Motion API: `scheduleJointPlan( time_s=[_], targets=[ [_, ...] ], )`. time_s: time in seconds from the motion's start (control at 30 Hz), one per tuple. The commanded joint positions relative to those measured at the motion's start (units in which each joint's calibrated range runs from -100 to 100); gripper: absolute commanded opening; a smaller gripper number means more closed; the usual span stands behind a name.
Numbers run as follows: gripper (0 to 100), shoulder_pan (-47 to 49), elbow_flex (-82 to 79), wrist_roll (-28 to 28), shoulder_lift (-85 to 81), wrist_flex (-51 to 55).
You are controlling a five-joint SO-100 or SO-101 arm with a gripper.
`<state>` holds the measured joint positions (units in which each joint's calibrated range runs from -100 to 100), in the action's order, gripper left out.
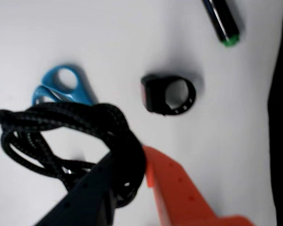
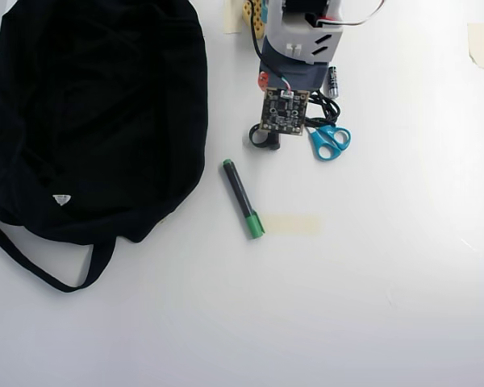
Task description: Put the cable into the black bag
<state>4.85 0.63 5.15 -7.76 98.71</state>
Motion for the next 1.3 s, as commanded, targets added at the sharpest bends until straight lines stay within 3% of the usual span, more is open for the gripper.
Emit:
scheduleJointPlan(
  time_s=[0.0, 0.6, 0.93, 1.17, 1.27],
  targets=[
    [2, -2.61, -1.44, -0.12, -5.02, 0.34],
    [2, -21.98, -1.89, 0.35, -4.19, -3.97],
    [2, -39.25, -3.77, 0.41, -4.1, -10.34],
    [2, -50.77, -12.13, -0.12, -3.77, -25.33],
    [2, -54.36, -11.05, -0.07, 6.35, -32.22]
  ],
)
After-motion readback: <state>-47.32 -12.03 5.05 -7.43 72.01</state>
